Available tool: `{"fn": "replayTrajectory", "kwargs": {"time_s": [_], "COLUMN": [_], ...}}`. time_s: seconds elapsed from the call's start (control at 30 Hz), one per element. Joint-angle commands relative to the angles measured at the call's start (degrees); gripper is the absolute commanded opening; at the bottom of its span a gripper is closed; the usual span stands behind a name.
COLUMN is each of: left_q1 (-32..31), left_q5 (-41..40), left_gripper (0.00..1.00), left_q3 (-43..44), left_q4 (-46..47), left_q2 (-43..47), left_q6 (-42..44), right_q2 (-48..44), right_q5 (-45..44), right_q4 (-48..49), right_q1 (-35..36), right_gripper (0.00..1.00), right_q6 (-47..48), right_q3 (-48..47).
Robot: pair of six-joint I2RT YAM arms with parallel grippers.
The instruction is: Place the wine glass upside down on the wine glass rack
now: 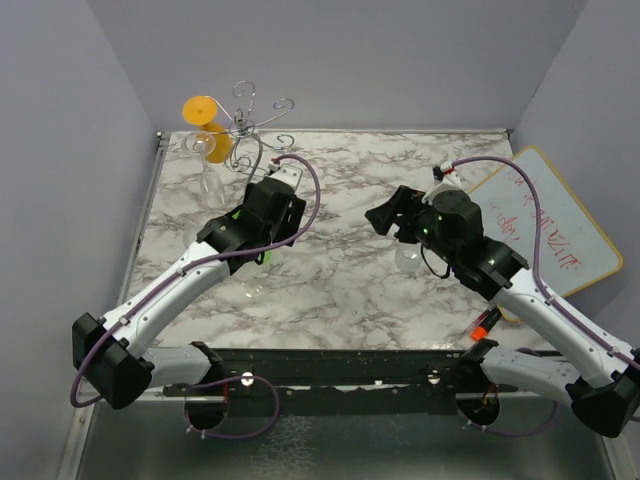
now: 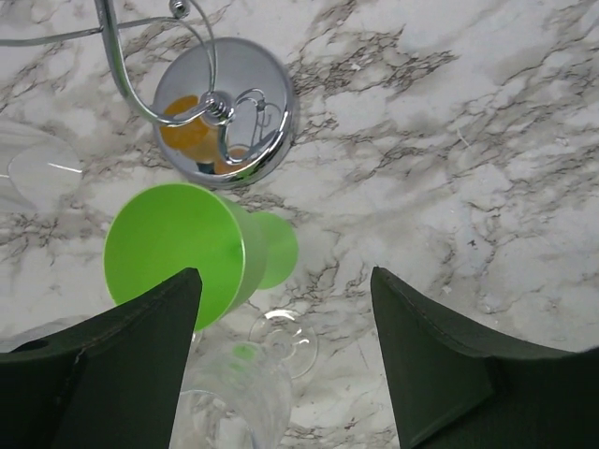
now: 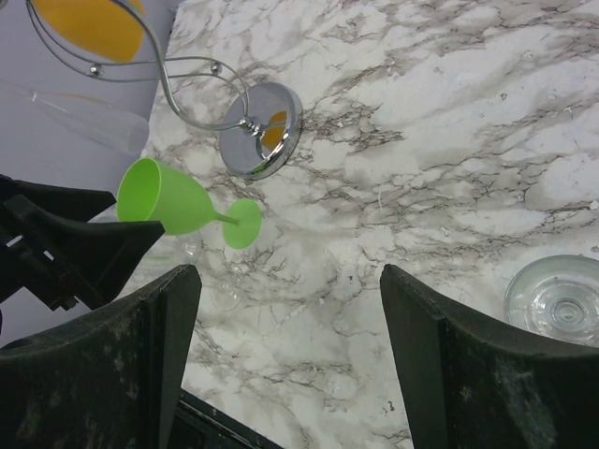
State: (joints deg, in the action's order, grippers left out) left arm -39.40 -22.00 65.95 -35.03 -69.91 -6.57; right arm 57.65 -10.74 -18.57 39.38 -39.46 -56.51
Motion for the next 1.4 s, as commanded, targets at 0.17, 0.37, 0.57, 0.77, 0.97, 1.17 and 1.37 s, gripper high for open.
{"fn": "replayTrajectory", "kwargs": {"time_s": [0.17,0.37,0.57,0.77,0.97,1.17,1.37], "left_q1": [-0.18,-0.12,0.08,1.21,1.69,1.77,1.7], "left_q5": [-10.51,-13.79,-12.29,-13.3,-9.39,-1.66,2.54], "left_gripper": [0.6,0.56,0.56,0.54,0.4,0.28,0.01], "left_q3": [-0.56,-0.51,0.27,-0.47,0.3,1.91,2.95], "left_q4": [-1.96,-1.97,-2.04,-3.73,-3.69,-4.85,-5.81], "left_q2": [-3.64,-6.94,-8.35,-10.39,-10.25,-10.16,-10.42], "left_q6": [-3.52,-5.92,-6.97,-8.62,-7.26,-3.15,-1.22], "right_q2": [-0.04,-0.23,-2.49,-3.66,-3.33,-3.31,-3.38], "right_q5": [-0.57,0.83,-1.66,-3.42,-3.92,-4.39,-4.89], "right_q4": [-0.27,-0.37,-1.29,-2.0,-2.06,-1.91,-1.88], "right_q1": [0.09,0.13,0.13,0.09,0.09,0.09,0.13], "right_gripper": [0.82,0.82,0.82,0.82,0.82,0.82,0.82], "right_q6": [-1.7,-1.82,-0.43,0.43,0.7,0.7,0.7], "right_q3": [1.1,0.96,0.78,0.92,0.66,0.7,0.93]}}
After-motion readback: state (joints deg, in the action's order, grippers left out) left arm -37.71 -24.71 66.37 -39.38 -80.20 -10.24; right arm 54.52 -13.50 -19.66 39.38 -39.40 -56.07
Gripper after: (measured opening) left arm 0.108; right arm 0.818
